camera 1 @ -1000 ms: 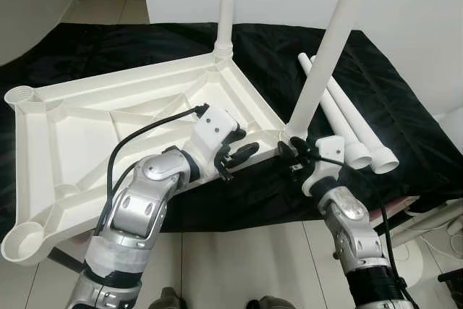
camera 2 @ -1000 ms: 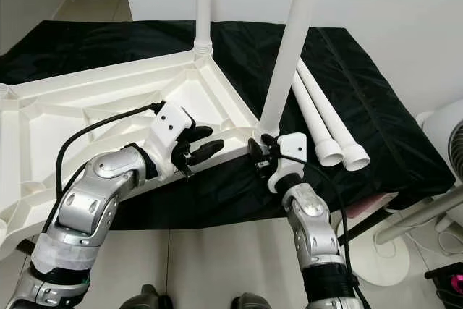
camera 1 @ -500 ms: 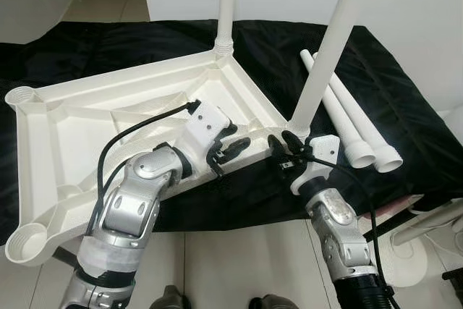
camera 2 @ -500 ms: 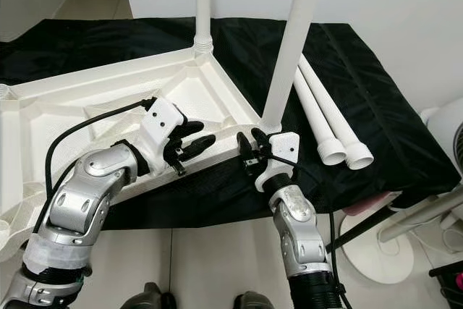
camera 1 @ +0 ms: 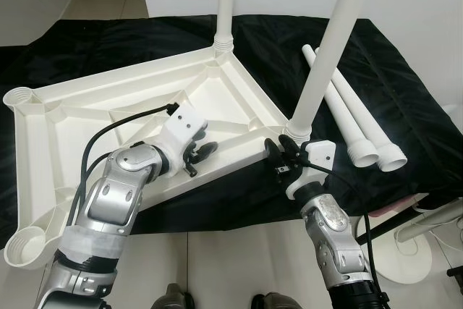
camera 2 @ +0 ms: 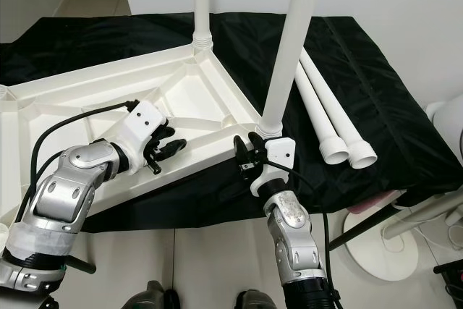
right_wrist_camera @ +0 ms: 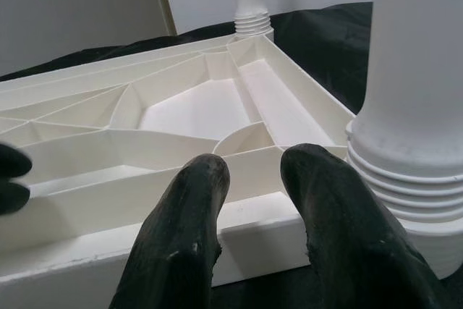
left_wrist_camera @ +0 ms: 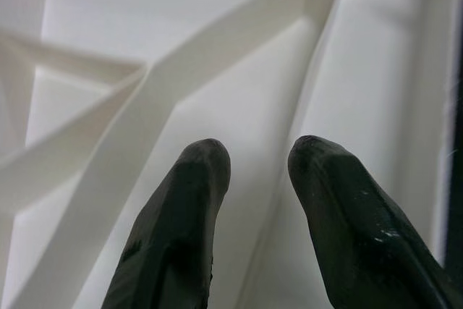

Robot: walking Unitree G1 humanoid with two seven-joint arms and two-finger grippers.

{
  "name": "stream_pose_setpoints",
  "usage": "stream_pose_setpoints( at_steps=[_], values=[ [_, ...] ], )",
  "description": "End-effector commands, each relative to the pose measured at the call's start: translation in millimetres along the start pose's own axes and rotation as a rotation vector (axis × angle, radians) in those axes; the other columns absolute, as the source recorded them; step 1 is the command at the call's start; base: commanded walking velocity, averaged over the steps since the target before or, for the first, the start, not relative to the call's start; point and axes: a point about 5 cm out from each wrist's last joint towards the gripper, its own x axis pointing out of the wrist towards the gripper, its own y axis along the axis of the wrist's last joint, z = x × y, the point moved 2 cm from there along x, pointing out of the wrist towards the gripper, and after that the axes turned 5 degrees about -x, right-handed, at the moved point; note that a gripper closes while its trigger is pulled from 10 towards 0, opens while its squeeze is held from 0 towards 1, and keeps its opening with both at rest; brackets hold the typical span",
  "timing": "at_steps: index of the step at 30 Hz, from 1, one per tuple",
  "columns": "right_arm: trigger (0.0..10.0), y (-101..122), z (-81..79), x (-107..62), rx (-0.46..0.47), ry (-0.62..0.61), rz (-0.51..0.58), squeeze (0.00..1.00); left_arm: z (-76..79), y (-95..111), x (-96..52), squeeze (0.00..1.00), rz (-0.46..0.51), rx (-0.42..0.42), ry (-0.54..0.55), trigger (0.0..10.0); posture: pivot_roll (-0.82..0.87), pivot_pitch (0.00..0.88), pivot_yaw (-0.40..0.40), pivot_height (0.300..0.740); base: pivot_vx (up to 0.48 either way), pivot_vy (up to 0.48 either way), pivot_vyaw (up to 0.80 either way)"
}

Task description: Building children table

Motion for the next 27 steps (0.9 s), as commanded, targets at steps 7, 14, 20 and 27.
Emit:
stream_pose_setpoints(
  at_steps=[7, 14, 20, 27],
  values=[
    [10.0, 2, 2.3, -2.3, -0.010, -0.021, 0.011, 0.00, -27.1, -18, -2.3, 0.00, -0.100, -0.003, 0.209, 10.0, -0.05, 0.085, 0.046, 0.740, 0.000, 0.000, 0.00],
    [10.0, 3, 4.4, -0.7, -0.023, -0.028, 0.012, 0.00, -37.7, -29, -0.5, 0.00, -0.177, 0.003, 0.236, 10.0, -0.07, 0.070, 0.042, 0.740, 0.000, 0.000, 0.00],
    [10.0, 5, 7.1, 0.1, -0.034, -0.030, 0.014, 0.00, -37.6, -28, -1.8, 0.00, -0.179, 0.001, 0.198, 10.0, -0.09, 0.067, 0.038, 0.740, 0.000, 0.000, 0.00],
    [10.0, 4, 9.0, 1.1, -0.044, -0.025, 0.009, 0.00, -40.1, -26, -5.1, 0.00, -0.170, -0.032, 0.149, 10.0, -0.08, 0.062, 0.036, 0.740, 0.000, 0.000, 0.00]
  ],
)
